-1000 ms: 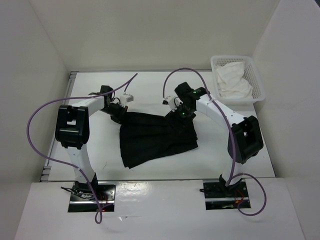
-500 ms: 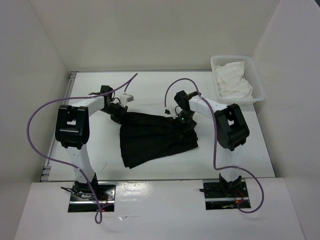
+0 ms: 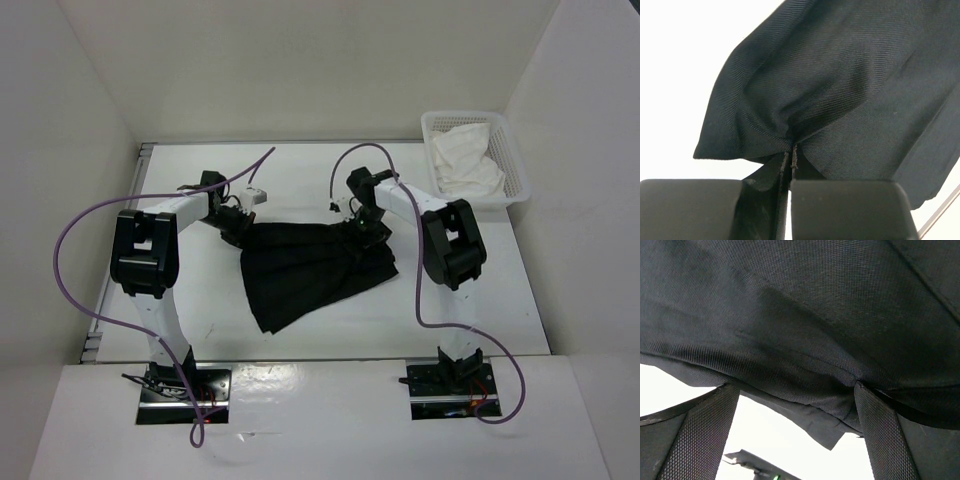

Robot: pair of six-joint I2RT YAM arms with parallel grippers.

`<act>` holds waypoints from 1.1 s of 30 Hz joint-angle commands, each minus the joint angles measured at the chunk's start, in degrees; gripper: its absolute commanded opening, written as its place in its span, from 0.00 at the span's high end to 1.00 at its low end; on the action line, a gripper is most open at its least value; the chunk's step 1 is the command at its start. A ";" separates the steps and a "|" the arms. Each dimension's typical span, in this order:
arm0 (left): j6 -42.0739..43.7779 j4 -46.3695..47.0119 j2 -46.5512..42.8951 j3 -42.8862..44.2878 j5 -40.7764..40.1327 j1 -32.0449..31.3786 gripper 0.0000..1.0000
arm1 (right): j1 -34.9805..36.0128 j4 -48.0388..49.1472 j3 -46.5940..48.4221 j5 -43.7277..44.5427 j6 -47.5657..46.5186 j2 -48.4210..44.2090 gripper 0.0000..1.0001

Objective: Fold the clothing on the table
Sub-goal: Fold the skirt

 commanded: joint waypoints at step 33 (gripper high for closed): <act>-6.98 -3.97 -13.98 2.28 -5.17 0.83 1.00 | -11.66 7.96 6.63 -15.53 8.32 -16.11 0.00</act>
